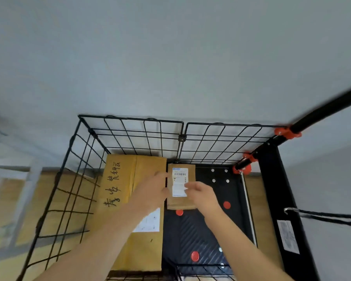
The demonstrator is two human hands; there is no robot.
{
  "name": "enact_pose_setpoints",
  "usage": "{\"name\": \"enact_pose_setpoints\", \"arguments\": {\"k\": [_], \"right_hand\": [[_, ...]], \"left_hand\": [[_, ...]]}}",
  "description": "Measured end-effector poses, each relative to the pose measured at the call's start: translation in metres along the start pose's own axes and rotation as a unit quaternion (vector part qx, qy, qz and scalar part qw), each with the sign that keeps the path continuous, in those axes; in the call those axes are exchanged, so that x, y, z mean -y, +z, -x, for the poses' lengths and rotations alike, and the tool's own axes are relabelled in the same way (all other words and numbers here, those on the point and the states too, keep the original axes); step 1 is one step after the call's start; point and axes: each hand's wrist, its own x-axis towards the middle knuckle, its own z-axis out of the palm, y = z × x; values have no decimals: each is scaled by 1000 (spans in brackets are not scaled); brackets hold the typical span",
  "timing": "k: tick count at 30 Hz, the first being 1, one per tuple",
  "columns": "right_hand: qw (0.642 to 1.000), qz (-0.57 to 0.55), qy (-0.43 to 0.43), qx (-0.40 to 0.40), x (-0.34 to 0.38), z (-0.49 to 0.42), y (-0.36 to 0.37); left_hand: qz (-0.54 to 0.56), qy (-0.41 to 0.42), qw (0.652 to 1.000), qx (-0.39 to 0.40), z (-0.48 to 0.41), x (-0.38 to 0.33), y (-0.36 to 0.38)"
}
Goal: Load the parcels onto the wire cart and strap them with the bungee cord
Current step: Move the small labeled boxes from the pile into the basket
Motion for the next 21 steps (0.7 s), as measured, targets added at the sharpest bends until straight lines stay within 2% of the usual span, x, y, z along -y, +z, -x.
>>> {"name": "enact_pose_setpoints", "arguments": {"k": [3,11,21], "right_hand": [[999,17,-33,-13,21,51,19],[980,47,-190,-13,63,186,94],[940,55,-335,1,129,315,199]], "left_hand": [[-4,33,999,-22,43,7,-34],[-23,104,981,-162,166,51,-131],[24,154,937,-314,297,120,-242]]}}
